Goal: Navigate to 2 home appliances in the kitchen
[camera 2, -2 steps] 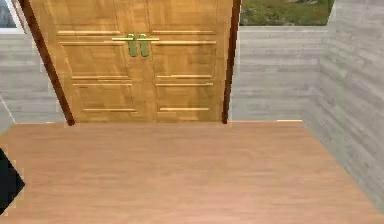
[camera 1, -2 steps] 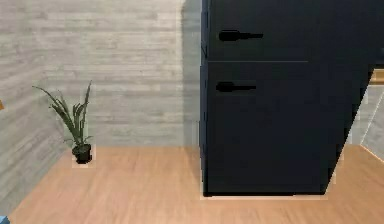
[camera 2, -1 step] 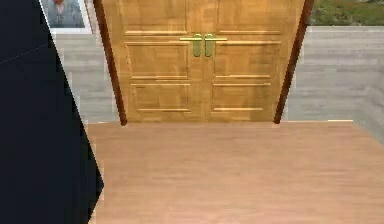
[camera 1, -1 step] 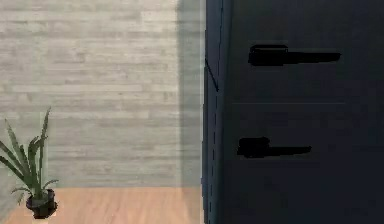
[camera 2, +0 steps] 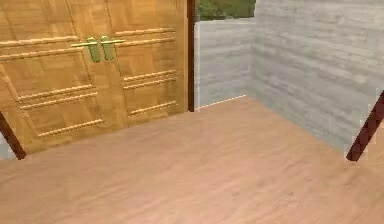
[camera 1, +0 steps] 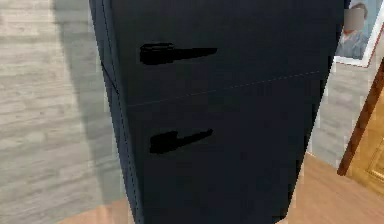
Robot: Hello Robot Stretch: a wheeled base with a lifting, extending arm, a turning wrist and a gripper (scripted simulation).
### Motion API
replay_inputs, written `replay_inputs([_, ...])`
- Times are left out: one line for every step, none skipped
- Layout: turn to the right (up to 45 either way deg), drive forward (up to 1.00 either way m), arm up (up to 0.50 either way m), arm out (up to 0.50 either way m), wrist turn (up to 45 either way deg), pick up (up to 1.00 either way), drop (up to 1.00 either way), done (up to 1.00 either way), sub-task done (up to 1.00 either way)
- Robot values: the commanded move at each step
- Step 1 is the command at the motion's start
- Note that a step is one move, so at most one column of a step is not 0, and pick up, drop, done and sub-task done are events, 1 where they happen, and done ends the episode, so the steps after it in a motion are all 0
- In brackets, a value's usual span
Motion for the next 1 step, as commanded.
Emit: replay_inputs([0.0,0.0,0.0,0.0,0.0,0.0,0.0,1.0,0.0])
